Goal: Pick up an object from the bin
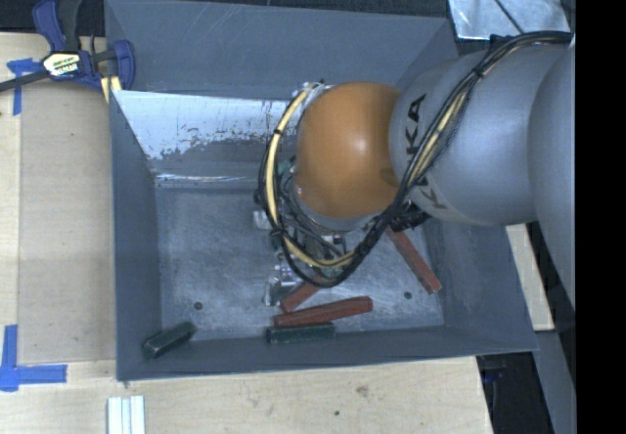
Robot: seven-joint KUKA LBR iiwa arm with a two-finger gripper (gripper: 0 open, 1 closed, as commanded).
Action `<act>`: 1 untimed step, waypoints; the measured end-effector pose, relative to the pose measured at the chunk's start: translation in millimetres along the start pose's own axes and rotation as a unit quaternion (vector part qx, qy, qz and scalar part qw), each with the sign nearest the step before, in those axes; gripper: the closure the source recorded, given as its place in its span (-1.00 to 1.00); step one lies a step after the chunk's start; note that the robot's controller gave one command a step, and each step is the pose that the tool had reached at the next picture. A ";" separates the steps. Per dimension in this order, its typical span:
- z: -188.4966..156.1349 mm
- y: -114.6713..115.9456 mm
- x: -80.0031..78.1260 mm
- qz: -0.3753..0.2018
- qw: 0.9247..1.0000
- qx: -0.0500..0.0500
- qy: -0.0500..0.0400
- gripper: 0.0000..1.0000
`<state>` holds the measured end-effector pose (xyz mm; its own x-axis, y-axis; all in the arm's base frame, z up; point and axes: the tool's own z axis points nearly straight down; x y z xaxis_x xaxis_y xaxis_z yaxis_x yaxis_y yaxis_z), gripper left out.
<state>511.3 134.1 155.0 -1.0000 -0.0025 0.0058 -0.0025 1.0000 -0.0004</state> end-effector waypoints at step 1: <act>-4.1 -0.6 -2.1 0.001 1.000 -0.001 -0.004 -1.00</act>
Offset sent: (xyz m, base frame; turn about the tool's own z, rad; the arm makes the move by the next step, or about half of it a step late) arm -0.0014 -0.0653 -0.0850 -0.1643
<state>513.4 133.6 159.0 -1.0000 0.0002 -0.0021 0.0002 1.0000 0.0010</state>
